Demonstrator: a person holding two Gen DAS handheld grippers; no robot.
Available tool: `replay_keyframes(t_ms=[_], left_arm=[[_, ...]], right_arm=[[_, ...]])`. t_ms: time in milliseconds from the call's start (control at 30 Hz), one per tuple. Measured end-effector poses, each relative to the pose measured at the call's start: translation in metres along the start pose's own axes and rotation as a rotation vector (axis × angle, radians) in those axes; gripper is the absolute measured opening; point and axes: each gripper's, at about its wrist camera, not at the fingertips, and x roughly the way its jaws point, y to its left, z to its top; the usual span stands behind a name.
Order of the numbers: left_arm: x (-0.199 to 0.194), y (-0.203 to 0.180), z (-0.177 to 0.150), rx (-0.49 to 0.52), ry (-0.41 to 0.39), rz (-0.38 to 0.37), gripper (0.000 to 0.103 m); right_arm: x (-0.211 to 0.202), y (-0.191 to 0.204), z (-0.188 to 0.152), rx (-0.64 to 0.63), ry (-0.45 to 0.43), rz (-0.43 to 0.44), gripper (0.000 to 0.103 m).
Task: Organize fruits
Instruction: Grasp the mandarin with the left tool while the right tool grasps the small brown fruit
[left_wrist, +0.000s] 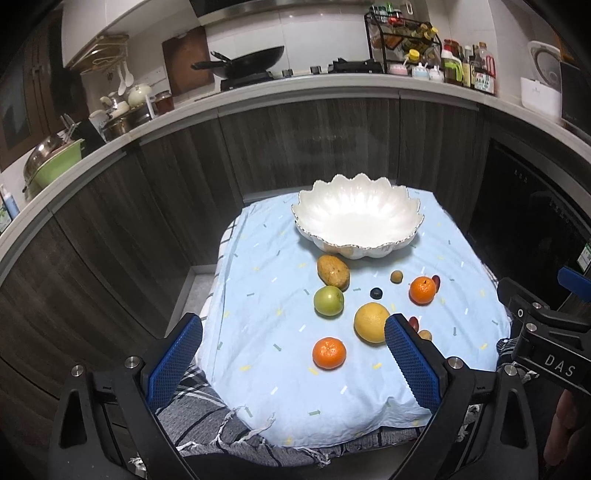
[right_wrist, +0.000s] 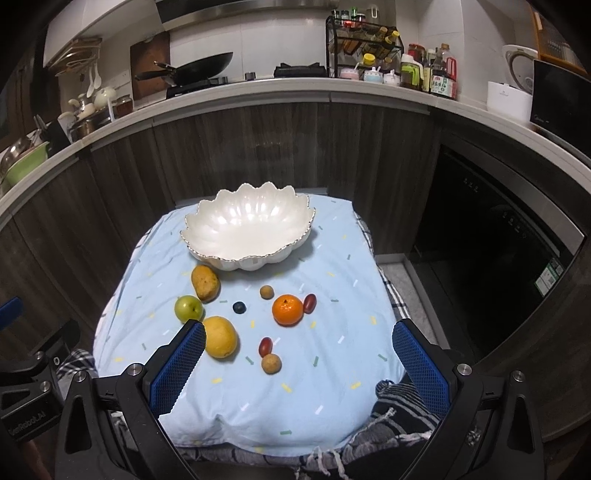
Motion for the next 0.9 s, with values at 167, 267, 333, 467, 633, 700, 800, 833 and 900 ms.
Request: replay_keyframes(t_ms=[167,267,333,467,633,700,800,833,900], left_arm=[[0.021,-0.002,0.0,0.006,0.036,-0.001,0.099],[0.035,-0.004,0.001,0.007,0.056,-0.008,0.099],[0.043,-0.006,0.0,0.01,0.069,-0.013,0.099],[0.057,-0.008,0.0,0.009,0.098,-0.026,0.097],[0.077,-0.01,-0.003,0.007,0.141,-0.044,0.095],[0.087,-0.01,-0.005,0.005,0.163,-0.051,0.095],[0.1,-0.012,-0.009,0.009,0.19,-0.065,0.093],[0.104,-0.012,-0.01,0.01,0.196,-0.068,0.093],[0.112,-0.013,-0.013,0.009,0.211,-0.081,0.092]], right_arm=[[0.02,0.004,0.002,-0.019,0.027,-0.005,0.102],[0.033,0.004,0.003,-0.021,0.049,-0.007,0.102],[0.039,0.004,0.004,-0.022,0.061,-0.008,0.102],[0.055,0.005,0.005,-0.024,0.088,-0.015,0.102],[0.073,0.009,0.002,-0.031,0.126,-0.008,0.102],[0.081,0.011,-0.001,-0.034,0.147,-0.008,0.102],[0.091,0.014,-0.005,-0.045,0.174,-0.006,0.101],[0.093,0.014,-0.006,-0.046,0.181,-0.005,0.1],[0.101,0.015,-0.01,-0.051,0.204,-0.002,0.1]])
